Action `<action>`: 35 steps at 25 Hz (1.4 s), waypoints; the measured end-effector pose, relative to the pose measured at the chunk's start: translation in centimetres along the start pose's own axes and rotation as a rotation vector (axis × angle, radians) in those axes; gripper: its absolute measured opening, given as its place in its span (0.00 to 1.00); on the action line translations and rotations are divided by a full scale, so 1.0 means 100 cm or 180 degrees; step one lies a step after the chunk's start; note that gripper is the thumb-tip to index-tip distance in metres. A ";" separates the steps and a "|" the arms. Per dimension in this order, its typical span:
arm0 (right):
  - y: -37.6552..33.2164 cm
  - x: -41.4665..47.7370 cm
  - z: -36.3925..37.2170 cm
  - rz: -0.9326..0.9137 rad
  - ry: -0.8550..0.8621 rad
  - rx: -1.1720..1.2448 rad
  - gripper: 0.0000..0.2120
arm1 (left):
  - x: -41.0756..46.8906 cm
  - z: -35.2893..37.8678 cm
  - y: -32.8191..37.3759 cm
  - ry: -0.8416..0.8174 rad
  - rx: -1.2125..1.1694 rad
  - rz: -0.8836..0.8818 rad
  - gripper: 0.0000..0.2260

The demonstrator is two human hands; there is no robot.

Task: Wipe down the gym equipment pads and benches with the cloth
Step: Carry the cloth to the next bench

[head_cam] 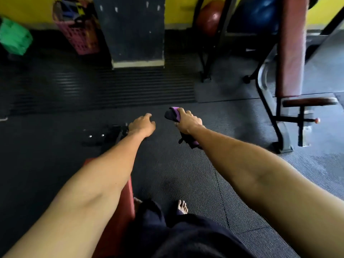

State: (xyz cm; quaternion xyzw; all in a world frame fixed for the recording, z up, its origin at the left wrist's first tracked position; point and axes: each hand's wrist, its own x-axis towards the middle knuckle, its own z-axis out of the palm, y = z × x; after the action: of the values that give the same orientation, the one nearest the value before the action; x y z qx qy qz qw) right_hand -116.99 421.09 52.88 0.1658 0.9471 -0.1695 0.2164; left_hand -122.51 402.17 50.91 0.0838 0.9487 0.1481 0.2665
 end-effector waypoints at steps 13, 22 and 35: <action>0.178 -0.065 -0.135 0.1113 0.0885 0.0548 0.31 | 0.014 -0.020 0.264 -0.0231 0.0541 0.1246 0.24; 0.252 -0.067 -0.189 0.1729 0.1257 0.0792 0.34 | 0.037 -0.034 0.376 -0.0348 0.0910 0.1935 0.25; 0.431 0.034 -0.295 0.1965 0.1369 0.0982 0.31 | 0.133 -0.024 0.609 -0.0252 0.1144 0.2127 0.23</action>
State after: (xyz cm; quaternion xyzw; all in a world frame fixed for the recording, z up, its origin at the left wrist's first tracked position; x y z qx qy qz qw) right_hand -113.60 471.78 65.57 0.5045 0.8399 -0.1981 0.0267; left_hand -130.12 462.10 66.31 0.4396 0.8689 0.0547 0.2210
